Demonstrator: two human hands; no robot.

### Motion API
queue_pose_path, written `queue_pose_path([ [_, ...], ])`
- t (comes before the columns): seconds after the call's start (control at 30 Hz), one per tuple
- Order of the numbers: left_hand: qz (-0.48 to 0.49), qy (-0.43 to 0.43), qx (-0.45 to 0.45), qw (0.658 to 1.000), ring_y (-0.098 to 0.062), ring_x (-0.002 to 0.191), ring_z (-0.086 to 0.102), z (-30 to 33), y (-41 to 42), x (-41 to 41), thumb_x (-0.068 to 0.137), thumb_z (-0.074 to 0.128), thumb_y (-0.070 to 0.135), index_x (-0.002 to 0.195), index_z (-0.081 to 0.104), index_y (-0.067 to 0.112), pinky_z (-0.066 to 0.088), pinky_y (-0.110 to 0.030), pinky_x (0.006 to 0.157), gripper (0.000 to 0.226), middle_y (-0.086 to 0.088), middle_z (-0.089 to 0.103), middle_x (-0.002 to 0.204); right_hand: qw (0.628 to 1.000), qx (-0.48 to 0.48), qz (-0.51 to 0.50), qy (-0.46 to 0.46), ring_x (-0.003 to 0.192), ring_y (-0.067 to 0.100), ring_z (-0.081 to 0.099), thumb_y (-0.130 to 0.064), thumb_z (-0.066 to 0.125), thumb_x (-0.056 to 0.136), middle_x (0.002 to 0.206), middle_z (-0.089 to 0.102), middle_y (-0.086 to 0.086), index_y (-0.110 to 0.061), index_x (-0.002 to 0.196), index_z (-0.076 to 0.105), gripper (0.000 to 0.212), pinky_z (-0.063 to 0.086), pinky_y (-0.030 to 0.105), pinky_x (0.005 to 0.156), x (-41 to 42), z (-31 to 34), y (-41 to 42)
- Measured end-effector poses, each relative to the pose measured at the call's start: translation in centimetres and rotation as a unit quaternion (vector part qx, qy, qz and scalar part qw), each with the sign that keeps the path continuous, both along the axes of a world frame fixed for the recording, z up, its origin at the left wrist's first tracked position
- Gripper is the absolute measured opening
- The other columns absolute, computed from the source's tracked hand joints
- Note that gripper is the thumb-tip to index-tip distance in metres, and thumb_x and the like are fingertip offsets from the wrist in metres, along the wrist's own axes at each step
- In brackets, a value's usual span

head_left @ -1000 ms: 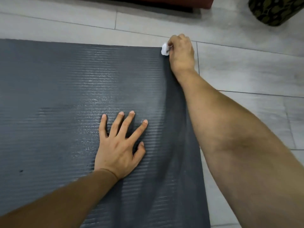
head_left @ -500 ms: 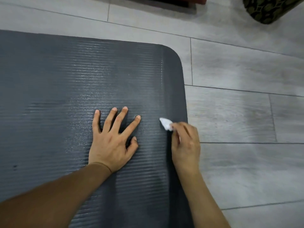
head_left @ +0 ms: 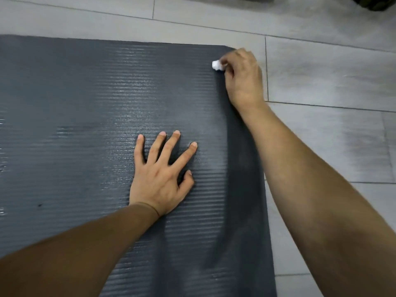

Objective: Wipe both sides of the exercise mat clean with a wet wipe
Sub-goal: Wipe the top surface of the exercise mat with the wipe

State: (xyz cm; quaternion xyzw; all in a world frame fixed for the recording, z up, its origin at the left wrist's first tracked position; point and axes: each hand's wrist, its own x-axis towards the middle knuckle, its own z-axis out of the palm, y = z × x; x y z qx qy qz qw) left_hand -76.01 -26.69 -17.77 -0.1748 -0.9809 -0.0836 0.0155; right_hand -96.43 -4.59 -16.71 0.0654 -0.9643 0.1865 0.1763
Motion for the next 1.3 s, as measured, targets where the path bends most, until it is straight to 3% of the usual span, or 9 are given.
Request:
queue_pose_path([
  [0.2,0.004,0.006,0.016,1.0,-0.041,0.147,0.036,-0.3,0.0,-0.1,0.094,0.049,0.046,0.15,0.052,0.031,0.012,-0.071,0.119,0.058,-0.013,0.042,0.159,0.998,-0.032,0.037,-0.032,0.094,0.024,0.057,0.004,0.057,0.084,0.101,0.065,0.003,-0.009,0.1,0.07,0.024,0.047,0.029,0.083,15.0,0.5,3.9],
  [0.4,-0.001,0.007,0.027,1.0,-0.04,0.146,0.036,-0.6,-0.1,-0.1,0.094,0.048,0.047,0.149,0.053,0.031,0.011,-0.069,0.12,0.058,-0.012,0.042,0.159,0.998,0.04,-0.038,-0.02,0.089,0.03,0.061,-0.005,0.054,0.084,0.095,0.066,0.008,-0.011,0.091,0.071,0.02,0.05,0.038,0.07,6.6,0.2,2.5],
  [0.5,-0.002,-0.002,0.023,1.0,-0.039,0.147,0.033,-0.8,0.0,-0.1,0.094,0.046,0.049,0.149,0.051,0.033,0.01,-0.068,0.121,0.057,-0.01,0.04,0.16,0.998,0.048,-0.026,-0.017,0.09,0.03,0.06,-0.007,0.05,0.085,0.095,0.066,0.007,-0.011,0.089,0.069,0.02,0.048,0.039,0.069,8.1,0.1,3.1],
  [0.63,0.001,-0.016,0.023,1.0,-0.037,0.147,0.032,-0.7,-0.2,0.0,0.094,0.046,0.051,0.149,0.05,0.036,0.009,-0.068,0.121,0.057,-0.008,0.039,0.16,1.0,0.012,0.003,-0.004,0.086,0.029,0.059,-0.002,0.055,0.081,0.092,0.066,0.005,-0.012,0.089,0.069,0.018,0.044,0.032,0.073,18.1,-0.1,3.4],
  [0.8,-0.002,-0.043,0.005,0.999,-0.037,0.15,0.027,-0.4,-0.1,0.3,0.096,0.042,0.052,0.151,0.045,0.037,0.007,-0.069,0.121,0.058,-0.008,0.035,0.163,0.997,-0.043,-0.031,-0.047,0.089,0.025,0.057,0.005,0.059,0.081,0.095,0.066,0.003,-0.01,0.094,0.069,0.023,0.043,0.026,0.08,33.2,0.4,2.8],
  [0.93,0.017,-0.081,-0.045,0.996,-0.037,0.154,0.017,1.3,0.6,1.9,0.105,0.034,0.049,0.162,0.021,0.037,0.006,-0.07,0.121,0.06,-0.008,0.017,0.17,0.993,-0.062,-0.055,-0.083,0.092,0.022,0.056,0.007,0.06,0.08,0.098,0.066,0.001,-0.012,0.099,0.069,0.029,0.044,0.025,0.084,41.6,0.6,1.8],
  [1.03,0.031,-0.096,-0.002,0.995,-0.039,0.153,0.021,3.0,1.3,8.8,0.105,0.037,0.042,0.164,0.011,0.034,0.015,-0.065,0.121,0.065,-0.009,0.014,0.171,0.993,-0.06,-0.071,-0.072,0.088,0.027,0.057,0.006,0.059,0.079,0.095,0.067,0.003,-0.011,0.094,0.069,0.025,0.046,0.03,0.08,41.2,0.4,1.7],
  [1.17,-0.033,-0.129,0.02,0.991,-0.04,0.146,0.037,4.0,-2.4,25.2,0.097,0.042,0.046,0.16,0.033,0.03,0.028,-0.061,0.118,0.066,-0.012,0.032,0.165,0.994,-0.034,-0.075,-0.076,0.084,0.031,0.057,0.003,0.054,0.08,0.093,0.067,0.006,-0.011,0.091,0.069,0.023,0.043,0.031,0.075,40.4,0.7,1.5],
  [1.3,-0.04,-0.146,-0.029,0.988,-0.041,0.143,0.04,4.2,-8.5,36.9,0.092,0.045,0.055,0.155,0.044,0.026,0.025,-0.061,0.12,0.069,-0.015,0.038,0.161,0.99,-0.005,-0.107,-0.094,0.083,0.035,0.055,0.005,0.054,0.08,0.091,0.064,0.012,-0.011,0.093,0.071,0.027,0.044,0.036,0.075,43.6,1.8,0.3],
])
